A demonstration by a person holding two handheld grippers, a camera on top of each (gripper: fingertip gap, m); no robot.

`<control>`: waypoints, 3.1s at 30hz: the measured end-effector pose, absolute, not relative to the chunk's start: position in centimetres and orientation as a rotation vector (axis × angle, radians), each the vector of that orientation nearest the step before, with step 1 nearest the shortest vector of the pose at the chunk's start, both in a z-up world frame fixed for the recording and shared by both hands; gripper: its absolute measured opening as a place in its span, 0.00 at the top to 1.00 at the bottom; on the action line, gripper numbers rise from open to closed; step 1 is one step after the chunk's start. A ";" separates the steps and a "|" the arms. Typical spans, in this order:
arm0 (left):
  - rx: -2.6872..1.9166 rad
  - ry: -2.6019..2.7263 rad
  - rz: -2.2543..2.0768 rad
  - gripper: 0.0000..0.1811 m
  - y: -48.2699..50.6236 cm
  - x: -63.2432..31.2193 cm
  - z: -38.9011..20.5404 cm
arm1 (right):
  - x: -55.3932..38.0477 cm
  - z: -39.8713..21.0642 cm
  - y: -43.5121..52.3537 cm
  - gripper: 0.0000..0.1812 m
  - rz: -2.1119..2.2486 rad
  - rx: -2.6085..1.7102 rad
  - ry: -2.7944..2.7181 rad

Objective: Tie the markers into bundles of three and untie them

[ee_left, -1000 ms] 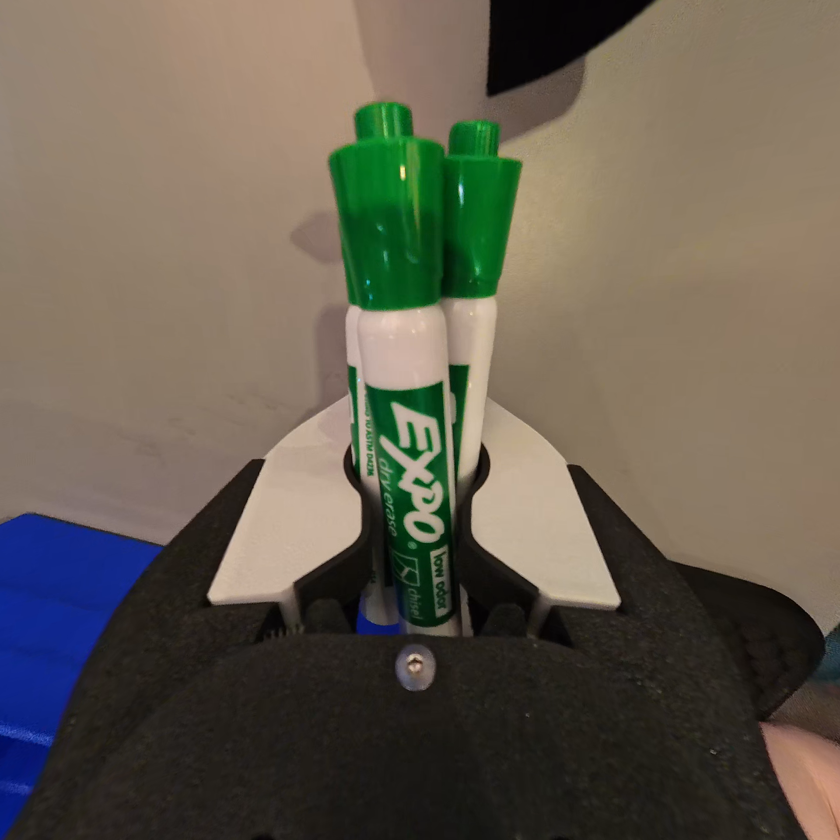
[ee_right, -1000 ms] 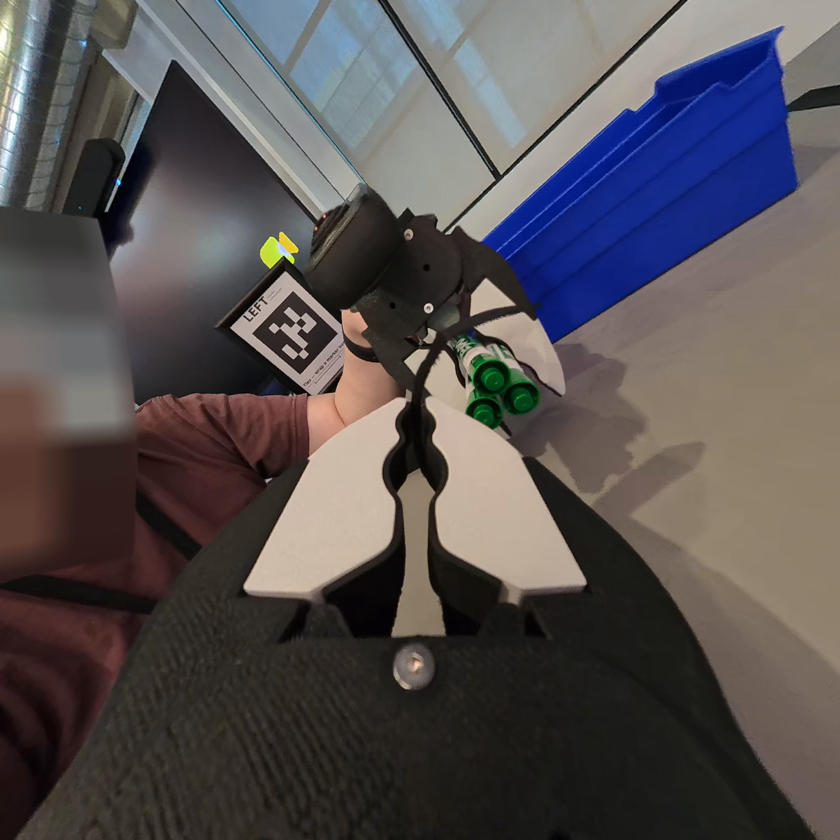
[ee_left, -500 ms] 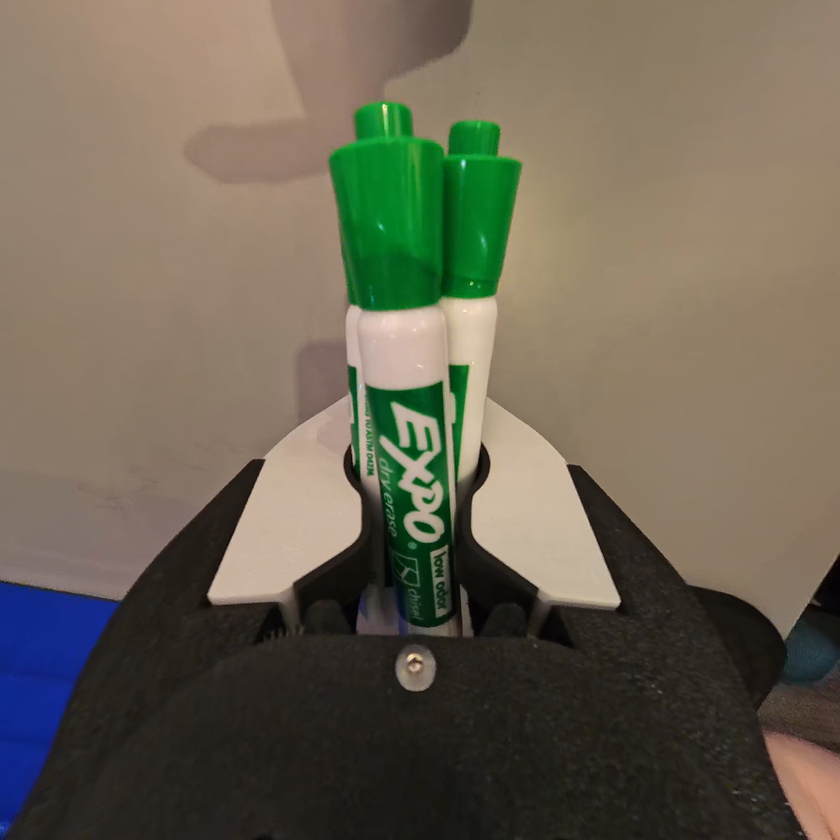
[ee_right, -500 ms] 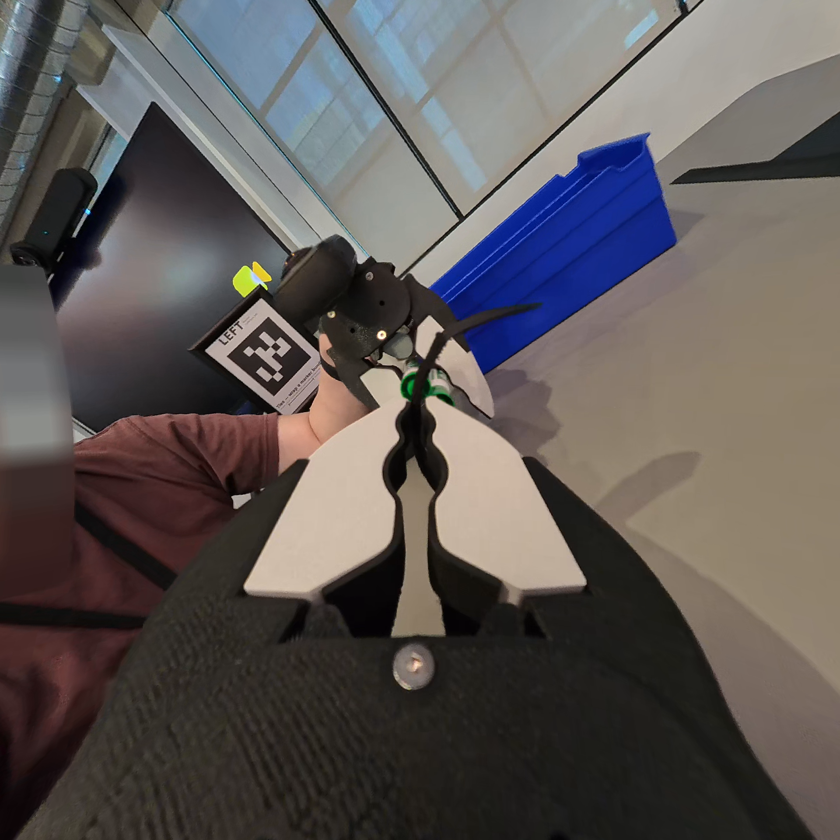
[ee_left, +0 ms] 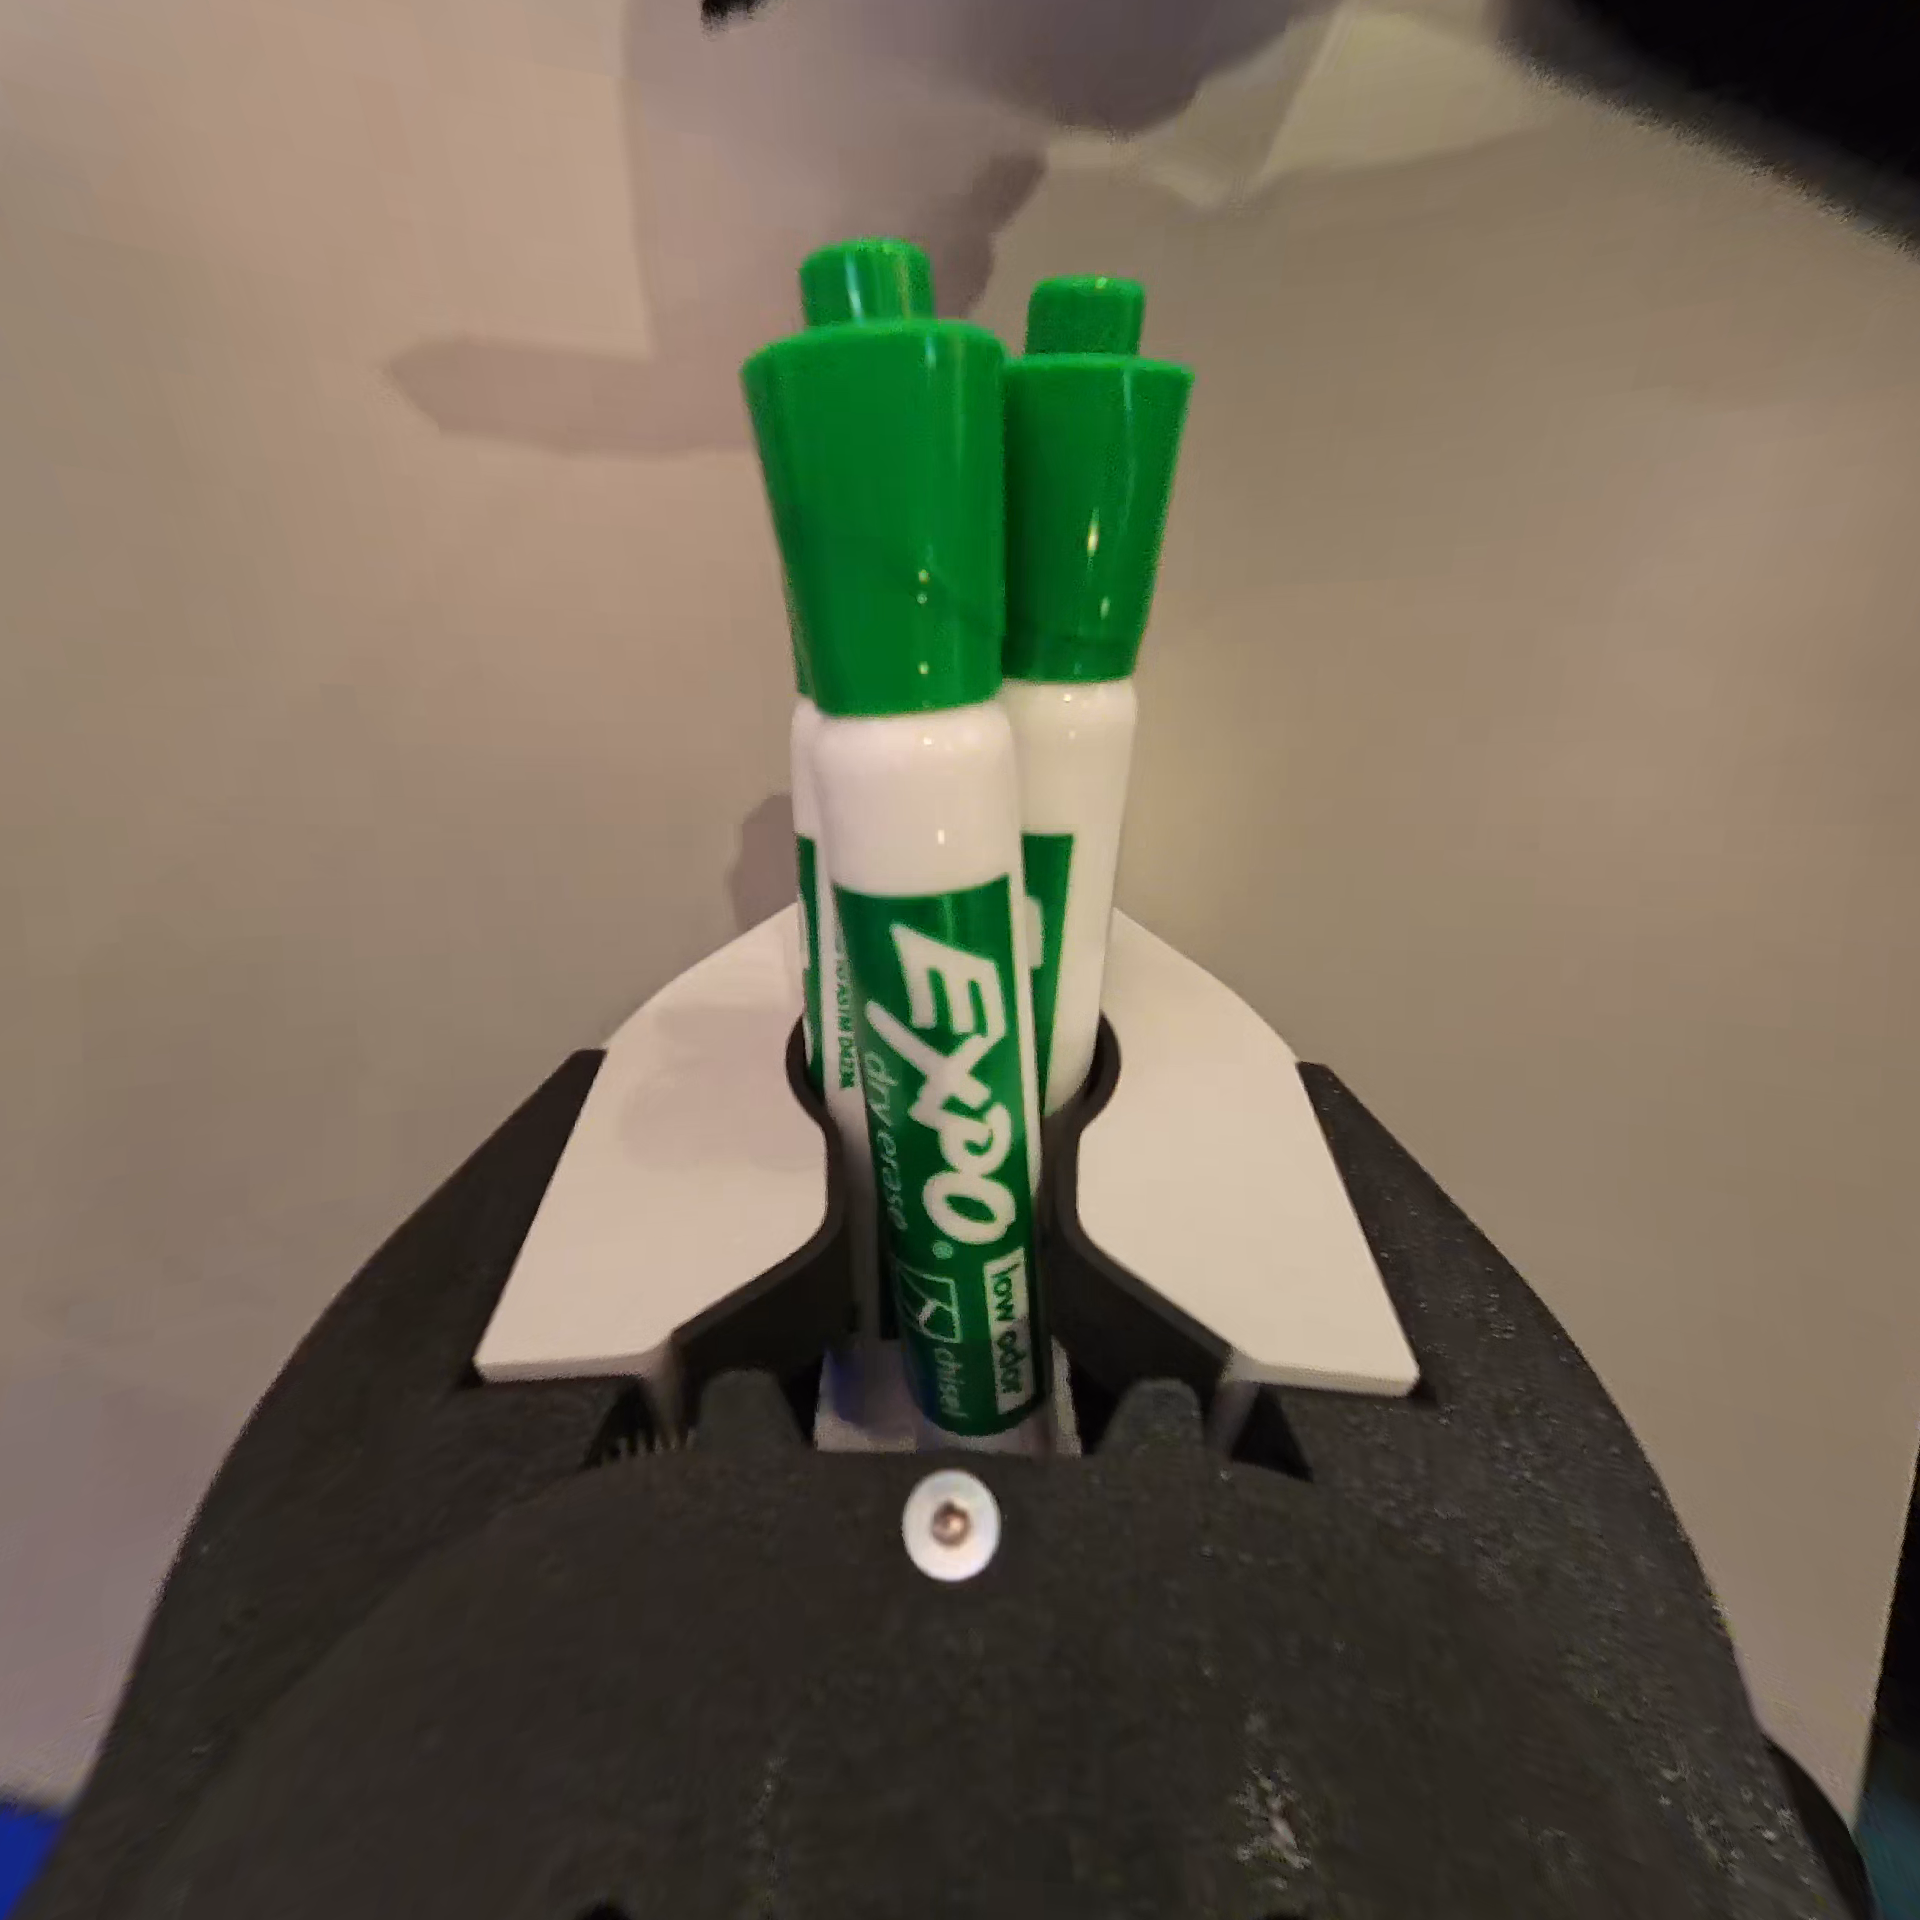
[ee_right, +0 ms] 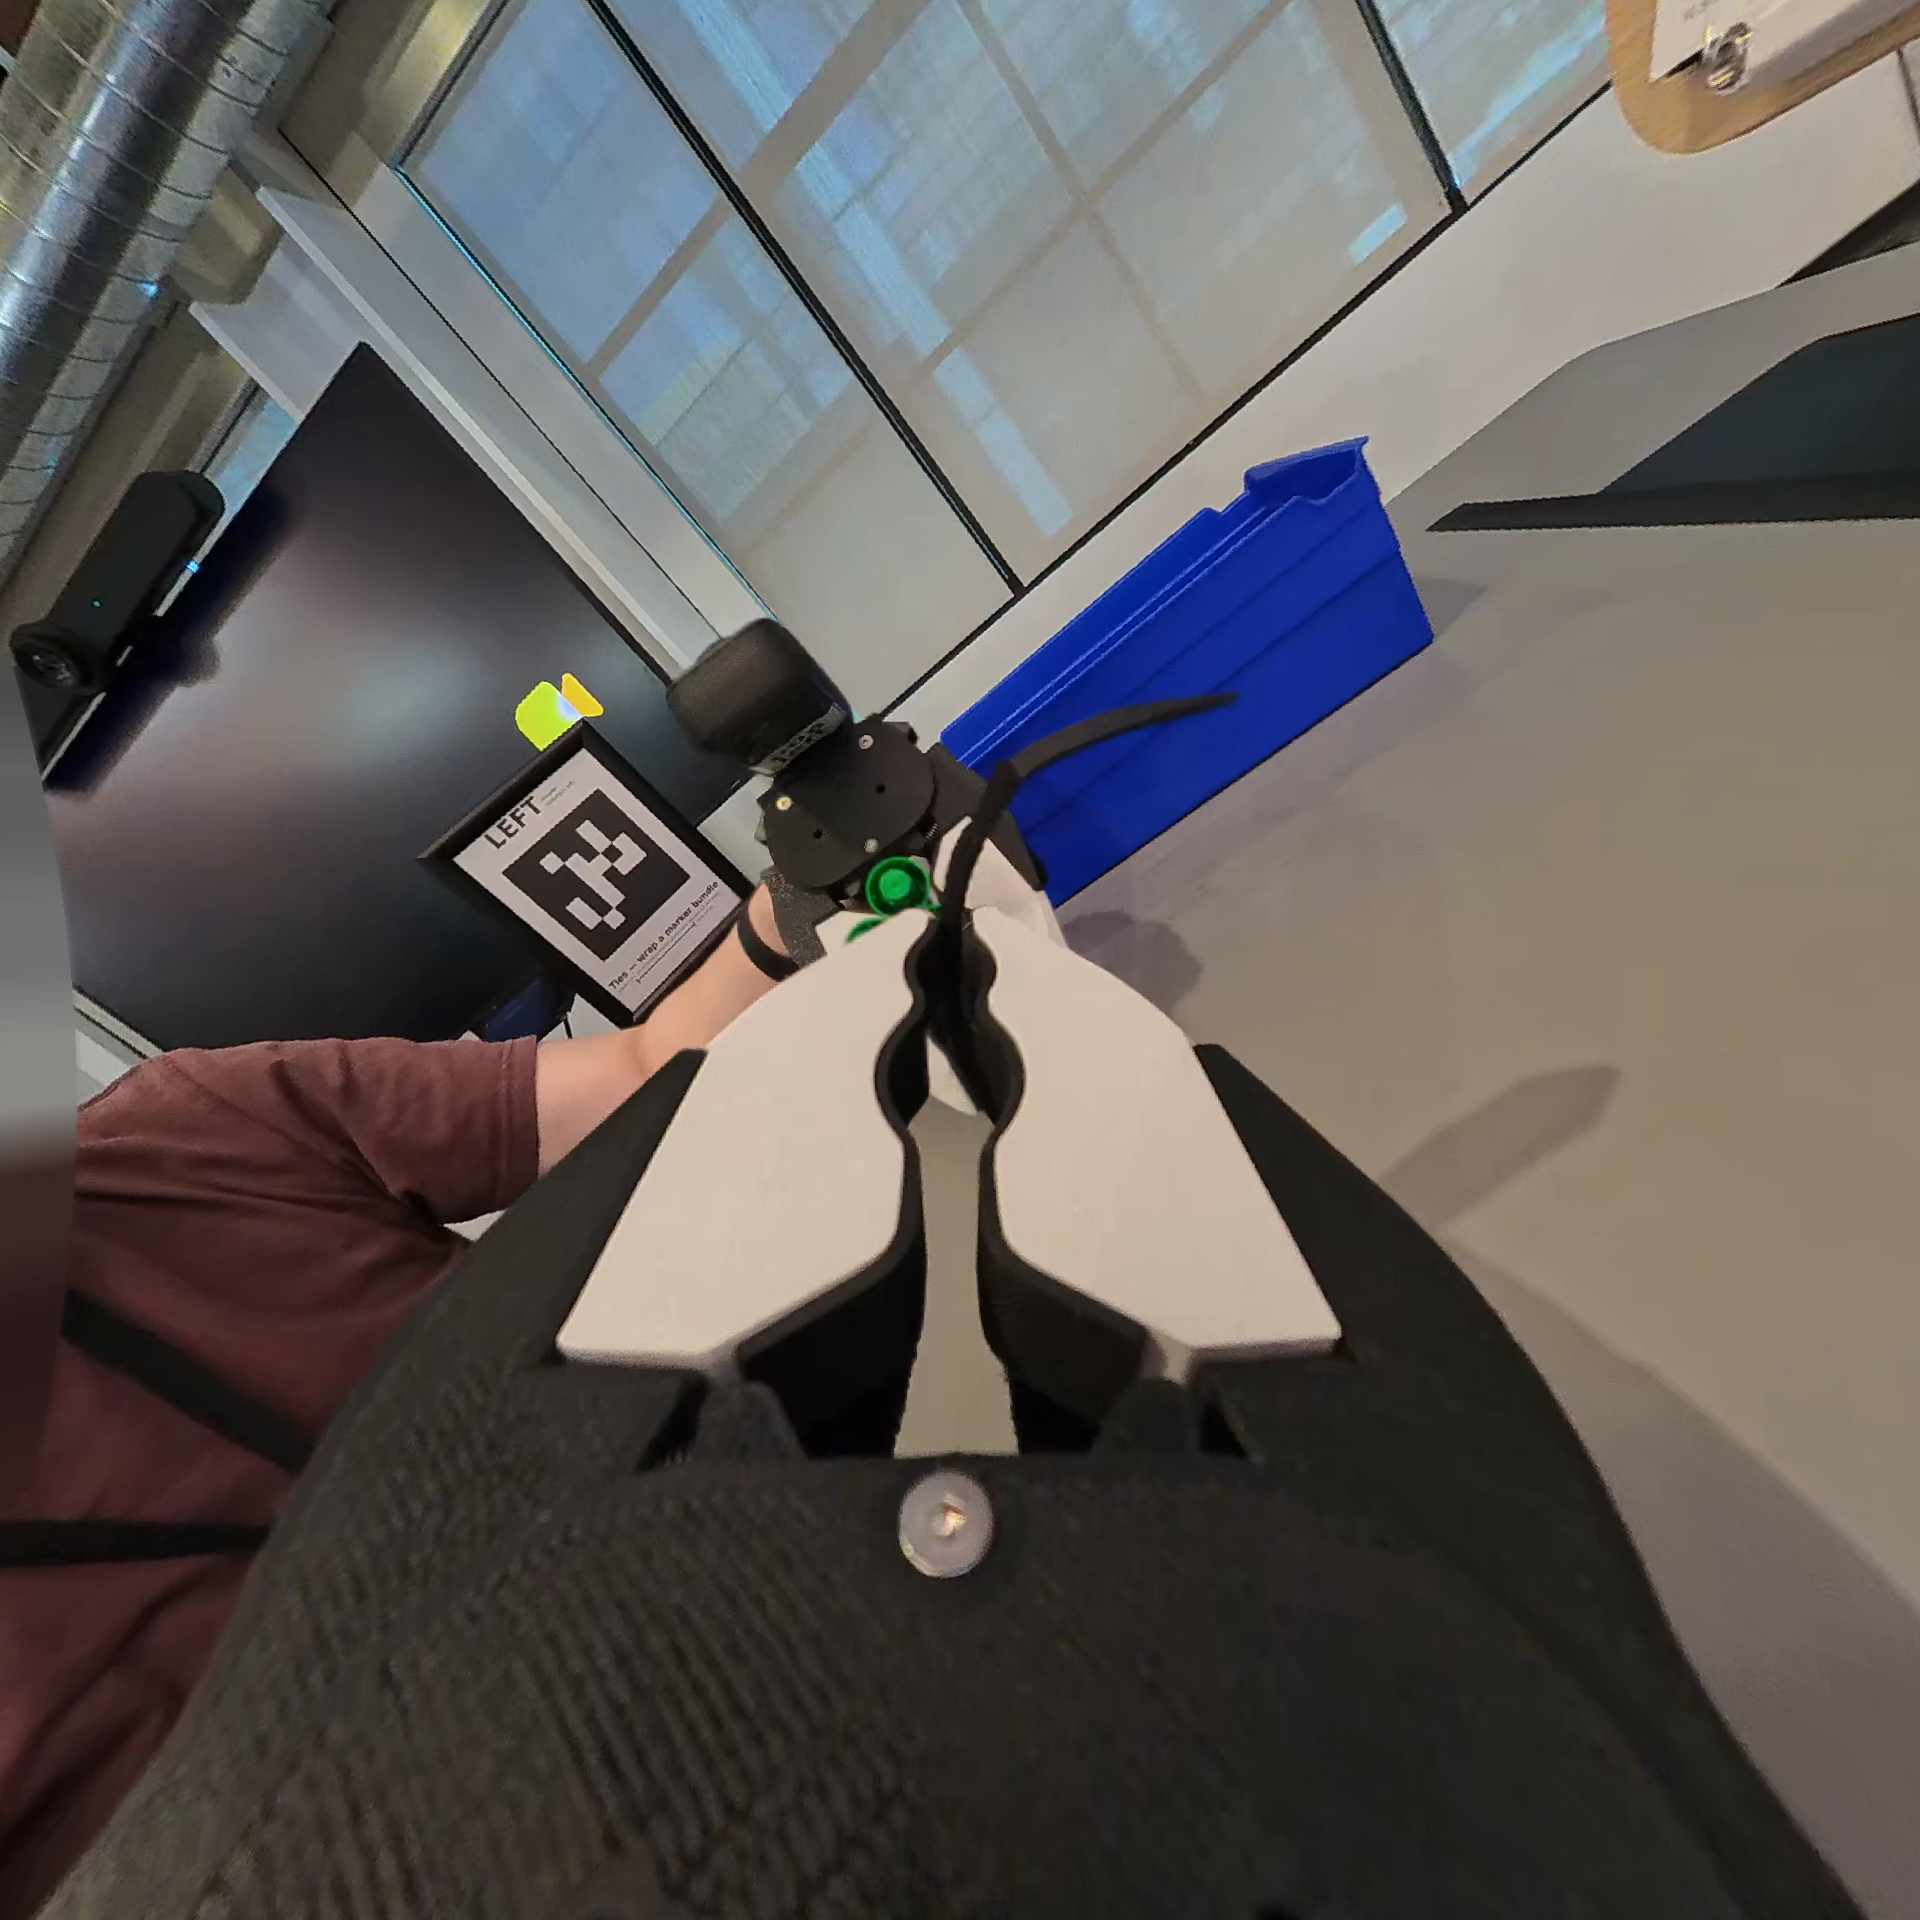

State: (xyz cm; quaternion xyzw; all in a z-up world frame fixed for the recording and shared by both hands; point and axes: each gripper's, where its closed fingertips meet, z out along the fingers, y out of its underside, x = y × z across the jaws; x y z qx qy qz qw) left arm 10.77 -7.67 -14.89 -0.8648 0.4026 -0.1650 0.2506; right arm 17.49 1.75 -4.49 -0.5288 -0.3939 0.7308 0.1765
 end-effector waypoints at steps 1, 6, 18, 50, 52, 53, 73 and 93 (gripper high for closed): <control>-2.317 1.075 -0.494 0.77 -7.3 11.4 -14.5 | 17.6 -4.5 1.9 0.98 2.071 -1.494 -1.108; -2.148 1.001 -0.586 0.77 -5.5 13.6 -12.1 | 18.0 -4.0 2.1 0.98 2.097 -1.467 -1.085; -1.659 0.740 -0.755 0.77 -3.1 13.7 -0.8 | 17.7 -4.5 1.7 0.98 2.098 -1.479 -1.114; -1.457 0.670 -0.693 0.77 -7.3 8.2 8.2 | 16.9 -6.8 -0.9 0.98 2.107 -1.568 -1.309; -1.477 0.664 -0.671 0.78 -7.9 7.5 8.0 | 16.5 -7.8 -1.7 0.98 2.054 -1.609 -1.391; -1.494 0.658 -0.661 0.78 -8.1 7.1 7.7 | 16.3 -8.3 -2.0 0.98 2.035 -1.635 -1.420; -2.214 1.152 -0.194 0.77 -8.5 3.8 -3.5 | 16.4 -17.3 -2.4 0.84 0.785 -1.591 -2.099; -2.290 1.316 -0.254 0.77 -8.2 3.4 -7.1 | 10.1 -15.5 -6.5 0.80 0.927 -1.076 -2.317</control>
